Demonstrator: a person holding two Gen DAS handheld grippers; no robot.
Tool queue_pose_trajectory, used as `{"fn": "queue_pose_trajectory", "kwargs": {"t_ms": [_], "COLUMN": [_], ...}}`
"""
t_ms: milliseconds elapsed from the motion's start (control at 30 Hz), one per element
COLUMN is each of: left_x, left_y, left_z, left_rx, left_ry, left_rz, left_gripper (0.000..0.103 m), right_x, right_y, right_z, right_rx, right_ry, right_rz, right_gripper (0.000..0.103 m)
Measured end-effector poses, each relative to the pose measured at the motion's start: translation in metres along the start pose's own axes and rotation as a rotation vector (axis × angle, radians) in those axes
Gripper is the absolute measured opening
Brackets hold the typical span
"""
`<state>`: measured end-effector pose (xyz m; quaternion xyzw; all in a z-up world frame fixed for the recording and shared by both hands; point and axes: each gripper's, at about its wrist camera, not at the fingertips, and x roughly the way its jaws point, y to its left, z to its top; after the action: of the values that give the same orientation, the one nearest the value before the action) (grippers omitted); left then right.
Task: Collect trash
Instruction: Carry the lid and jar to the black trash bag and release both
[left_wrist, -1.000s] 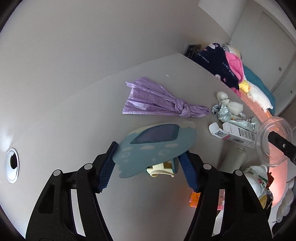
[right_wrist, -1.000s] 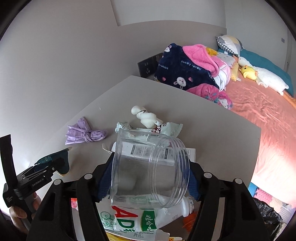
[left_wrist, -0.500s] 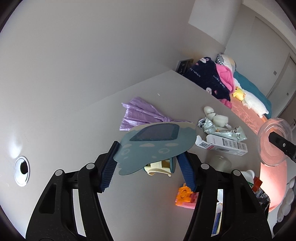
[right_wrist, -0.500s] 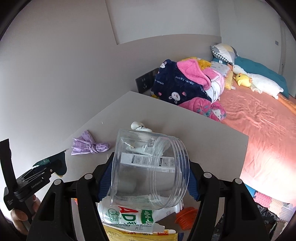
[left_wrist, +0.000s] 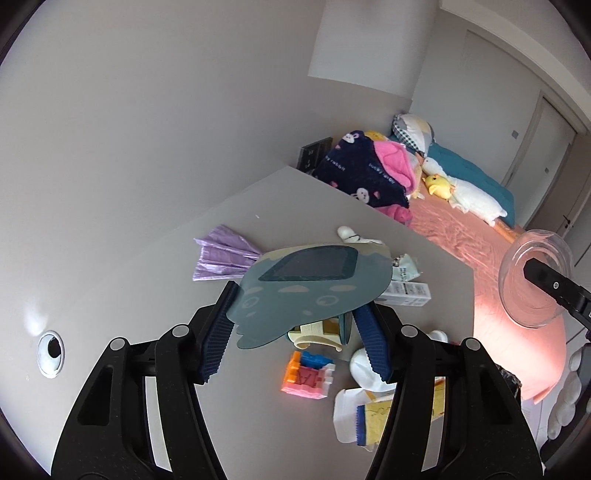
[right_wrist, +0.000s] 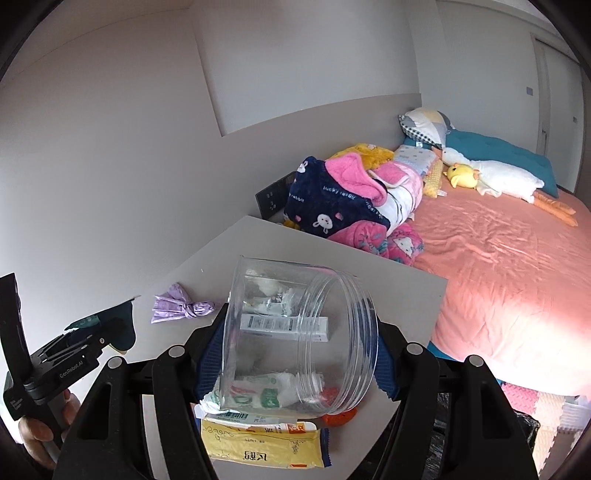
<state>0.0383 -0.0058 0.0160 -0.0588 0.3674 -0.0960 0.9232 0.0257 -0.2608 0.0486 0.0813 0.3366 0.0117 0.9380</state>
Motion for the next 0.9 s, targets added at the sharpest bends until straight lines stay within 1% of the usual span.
{"fn": "queue_pose_trajectory", "kwargs": {"t_ms": [200,433,600,900], "left_x": [-0.009,-0.012,-0.016,-0.016], "left_y": [-0.039,-0.084,-0.120,-0.178], "left_z": [-0.001,-0.005,-0.013,-0.028], "left_rx": [0.063,0.121,0.172,0.271], "left_ry": [0.005,0.017,0.026,0.062], "left_rz": [-0.063,-0.133,-0.186,-0.257], "left_gripper": [0.060,0.060,0.060,0.061], "right_x": [-0.030,-0.063,-0.085,-0.115], "right_y": [-0.019,-0.050,-0.073,-0.116], "right_z": [-0.007,-0.019,-0.028,-0.045], "right_rx": [0.021,0.059,0.082,0.146], "right_ry": [-0.024,-0.046,-0.057,-0.065], "right_rz": [-0.040,-0.101,-0.147,-0.204], "right_gripper": [0.068,0.068,0.068,0.068]}}
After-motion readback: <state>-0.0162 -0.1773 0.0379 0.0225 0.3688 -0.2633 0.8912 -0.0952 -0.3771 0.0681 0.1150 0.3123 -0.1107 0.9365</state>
